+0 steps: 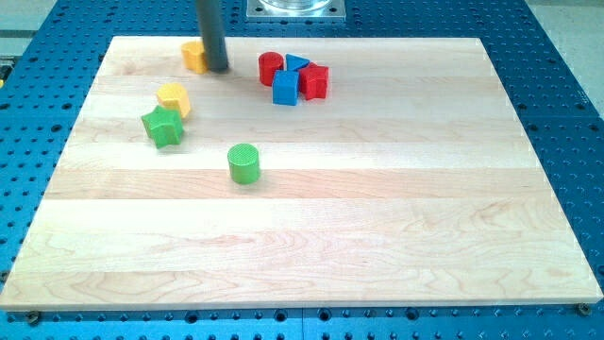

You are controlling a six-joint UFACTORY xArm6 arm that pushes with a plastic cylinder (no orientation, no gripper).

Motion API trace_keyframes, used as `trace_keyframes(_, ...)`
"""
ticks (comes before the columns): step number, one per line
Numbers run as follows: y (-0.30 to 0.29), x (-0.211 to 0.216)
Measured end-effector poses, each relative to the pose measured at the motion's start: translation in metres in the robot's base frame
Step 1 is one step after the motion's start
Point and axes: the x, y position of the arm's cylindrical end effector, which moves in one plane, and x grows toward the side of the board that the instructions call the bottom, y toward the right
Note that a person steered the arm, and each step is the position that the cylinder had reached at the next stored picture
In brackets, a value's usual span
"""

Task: Push the green star vertically to the yellow blocks

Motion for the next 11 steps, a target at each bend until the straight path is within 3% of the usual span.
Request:
trace_keyframes(1, -0.042, 0.005)
trace_keyframes(3, 0.043, 0.098)
trace_keyframes(5, -0.017, 0.097)
trace_keyframes(6, -0.031, 0.119)
trace_keyframes(7, -0.066, 0.101)
trace_keyframes(8, -0.061, 0.053)
trace_keyframes(9, -0.058, 0.05)
trace_keyframes(11, 0.025, 0.185)
